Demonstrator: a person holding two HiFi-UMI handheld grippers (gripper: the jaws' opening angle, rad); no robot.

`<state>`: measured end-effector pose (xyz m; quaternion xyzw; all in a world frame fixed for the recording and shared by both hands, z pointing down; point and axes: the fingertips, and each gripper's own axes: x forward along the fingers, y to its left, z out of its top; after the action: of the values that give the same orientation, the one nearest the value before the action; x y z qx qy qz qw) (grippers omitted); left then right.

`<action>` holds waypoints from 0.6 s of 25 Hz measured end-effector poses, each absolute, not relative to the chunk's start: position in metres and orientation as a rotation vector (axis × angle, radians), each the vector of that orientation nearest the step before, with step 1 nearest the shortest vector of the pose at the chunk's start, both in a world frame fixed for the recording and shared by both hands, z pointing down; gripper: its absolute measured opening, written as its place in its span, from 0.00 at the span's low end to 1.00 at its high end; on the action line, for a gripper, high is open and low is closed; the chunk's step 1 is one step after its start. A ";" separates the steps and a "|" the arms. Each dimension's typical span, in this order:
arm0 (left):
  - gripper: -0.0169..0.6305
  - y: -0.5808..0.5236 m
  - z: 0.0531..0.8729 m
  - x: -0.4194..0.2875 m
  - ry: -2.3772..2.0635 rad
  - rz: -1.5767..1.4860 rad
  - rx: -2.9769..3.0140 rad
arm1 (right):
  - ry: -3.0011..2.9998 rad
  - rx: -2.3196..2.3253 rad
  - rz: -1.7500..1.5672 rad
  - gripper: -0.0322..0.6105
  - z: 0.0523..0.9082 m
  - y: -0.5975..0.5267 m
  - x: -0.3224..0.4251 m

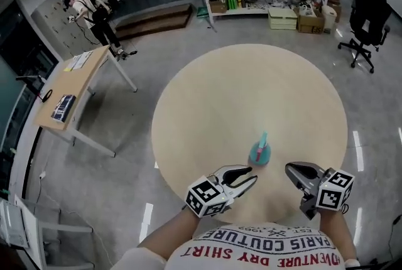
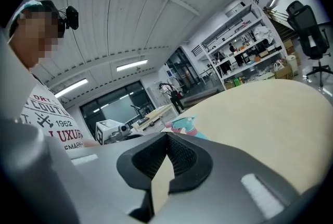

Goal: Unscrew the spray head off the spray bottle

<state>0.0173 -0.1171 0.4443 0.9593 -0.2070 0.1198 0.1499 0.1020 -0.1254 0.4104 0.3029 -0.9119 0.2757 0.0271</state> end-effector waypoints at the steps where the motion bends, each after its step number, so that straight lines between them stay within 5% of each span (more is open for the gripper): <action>1: 0.21 -0.126 0.450 0.013 -0.639 0.355 2.754 | -2.817 0.922 0.850 0.05 0.411 -0.131 0.101; 6: 0.54 -0.155 0.494 0.004 -0.816 0.483 2.748 | -2.791 0.910 0.859 0.05 0.417 -0.142 0.101; 11: 0.67 -0.183 0.536 0.016 -0.893 0.631 2.760 | -2.759 0.929 0.900 0.05 0.427 -0.149 0.112; 15: 0.67 -0.200 0.559 0.028 -0.910 0.635 2.746 | -2.731 0.960 0.927 0.05 0.437 -0.151 0.123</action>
<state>0.0275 -0.1995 0.5588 0.9234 -0.3059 0.2135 0.0899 0.1229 -0.1514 0.4366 0.3155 -0.8972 0.3048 0.0510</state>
